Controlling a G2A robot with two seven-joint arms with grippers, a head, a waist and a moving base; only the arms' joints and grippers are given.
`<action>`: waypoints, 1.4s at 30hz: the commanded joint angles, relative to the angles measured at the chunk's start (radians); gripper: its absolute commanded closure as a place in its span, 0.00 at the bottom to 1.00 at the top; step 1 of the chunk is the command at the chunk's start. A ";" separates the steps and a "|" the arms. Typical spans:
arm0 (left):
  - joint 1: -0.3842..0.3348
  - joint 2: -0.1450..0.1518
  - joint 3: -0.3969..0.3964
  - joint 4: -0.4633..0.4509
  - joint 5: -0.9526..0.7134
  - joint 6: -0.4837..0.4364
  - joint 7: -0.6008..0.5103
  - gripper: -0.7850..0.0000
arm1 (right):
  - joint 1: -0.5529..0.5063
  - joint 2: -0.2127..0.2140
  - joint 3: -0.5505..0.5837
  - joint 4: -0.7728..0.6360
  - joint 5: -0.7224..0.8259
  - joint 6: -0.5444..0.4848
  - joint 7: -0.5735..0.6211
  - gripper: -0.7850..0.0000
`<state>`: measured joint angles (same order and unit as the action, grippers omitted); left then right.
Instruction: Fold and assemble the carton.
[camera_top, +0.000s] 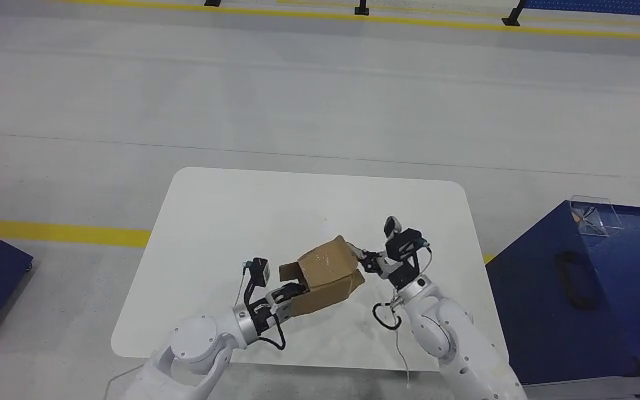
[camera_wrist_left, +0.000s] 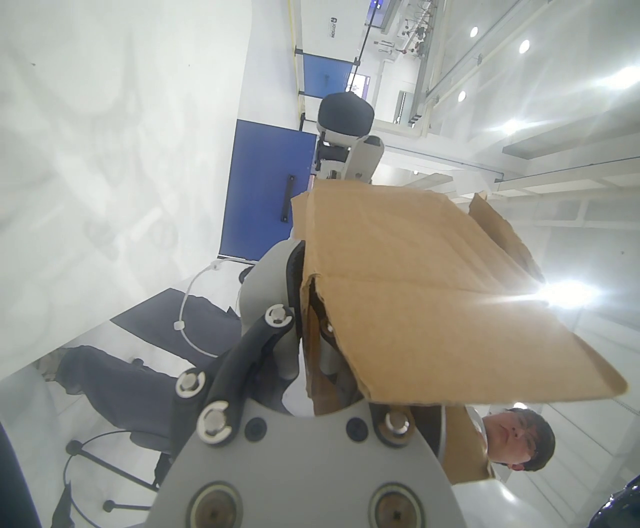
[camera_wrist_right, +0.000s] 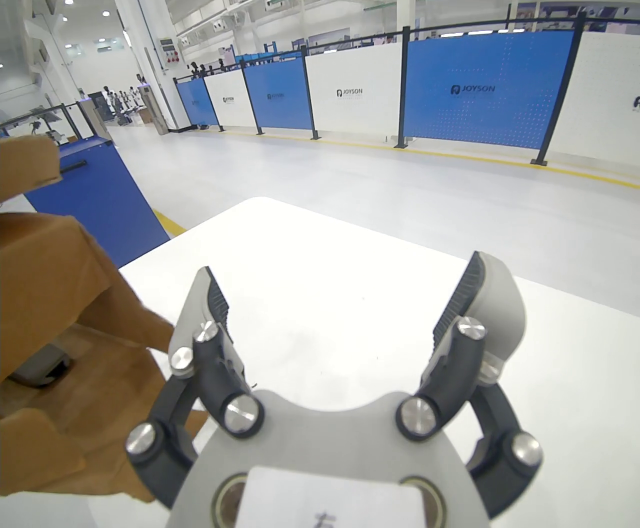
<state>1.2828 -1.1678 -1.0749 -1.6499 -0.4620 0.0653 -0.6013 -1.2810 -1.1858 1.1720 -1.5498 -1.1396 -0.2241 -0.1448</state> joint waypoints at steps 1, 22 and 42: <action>0.004 0.000 -0.003 -0.002 0.001 0.001 0.001 1.00 | -0.021 0.001 0.004 -0.024 -0.004 0.001 0.010 0.00; 0.003 -0.008 0.001 0.007 0.001 0.012 0.023 1.00 | -0.110 -0.009 -0.018 -0.140 0.032 0.008 0.061 0.00; -0.017 -0.015 -0.052 0.042 -0.338 0.150 -0.187 1.00 | -0.146 0.013 0.189 -0.013 0.372 -0.278 0.103 0.00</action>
<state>1.2702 -1.1821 -1.1195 -1.6155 -0.7552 0.2018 -0.7651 -1.4235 -1.1730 1.3554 -1.5835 -0.8508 -0.4769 -0.0649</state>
